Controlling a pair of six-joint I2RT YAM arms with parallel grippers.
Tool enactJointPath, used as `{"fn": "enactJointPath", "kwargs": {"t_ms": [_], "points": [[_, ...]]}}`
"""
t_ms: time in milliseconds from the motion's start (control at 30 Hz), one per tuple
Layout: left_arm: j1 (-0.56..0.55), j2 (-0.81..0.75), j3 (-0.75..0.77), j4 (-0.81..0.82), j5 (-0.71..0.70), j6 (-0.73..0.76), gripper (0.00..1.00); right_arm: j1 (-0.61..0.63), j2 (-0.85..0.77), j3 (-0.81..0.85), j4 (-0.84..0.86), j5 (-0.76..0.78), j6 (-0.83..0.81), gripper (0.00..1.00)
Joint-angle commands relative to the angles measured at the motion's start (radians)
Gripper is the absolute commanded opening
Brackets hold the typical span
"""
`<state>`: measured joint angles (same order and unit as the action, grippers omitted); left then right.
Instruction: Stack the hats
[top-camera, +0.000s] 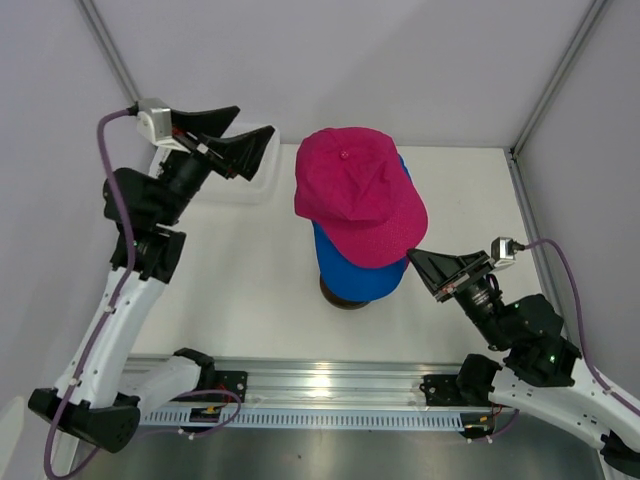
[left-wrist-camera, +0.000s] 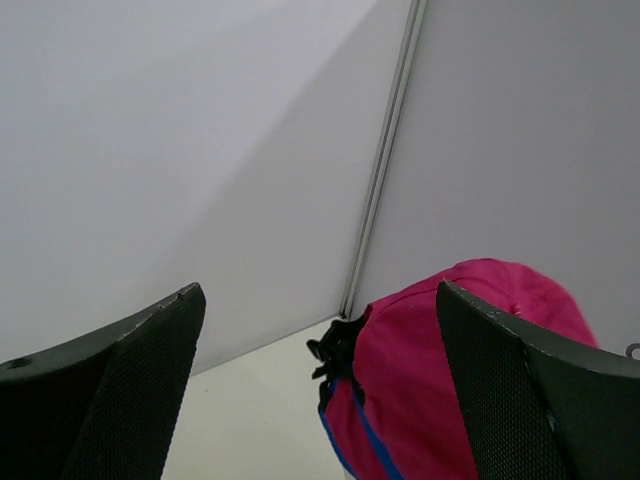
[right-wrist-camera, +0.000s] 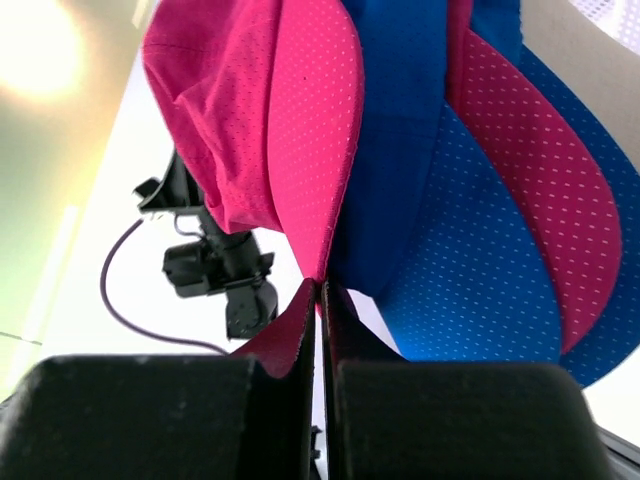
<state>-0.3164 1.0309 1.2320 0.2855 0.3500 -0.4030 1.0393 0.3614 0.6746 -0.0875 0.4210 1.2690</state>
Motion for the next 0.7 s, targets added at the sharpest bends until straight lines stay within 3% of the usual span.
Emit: {"fn": "enactJointPath", "kwargs": {"t_ms": [0,133,200,367,467,667], "points": [[-0.024,-0.026,0.135,-0.166,0.003,0.064,0.99,0.007,-0.006,0.009,0.067,0.044,0.0,0.0],[-0.088,0.113,0.431,-0.437,0.102,0.159,0.99,0.007,0.016,0.034,0.087,0.039,-0.026,0.0],[-0.122,0.164,0.5,-0.61,0.119,0.203,0.99,0.007,0.02,0.034,0.117,0.039,-0.028,0.0],[-0.24,0.335,0.729,-0.895,0.014,0.355,0.99,0.007,0.033,0.034,0.12,0.022,-0.02,0.0],[-0.25,0.417,0.863,-1.006,-0.019,0.382,1.0,0.007,0.034,0.037,0.112,0.004,-0.026,0.0],[-0.256,0.581,0.972,-1.051,-0.032,0.375,0.99,0.008,0.039,0.022,0.032,-0.057,-0.033,0.0]]}}
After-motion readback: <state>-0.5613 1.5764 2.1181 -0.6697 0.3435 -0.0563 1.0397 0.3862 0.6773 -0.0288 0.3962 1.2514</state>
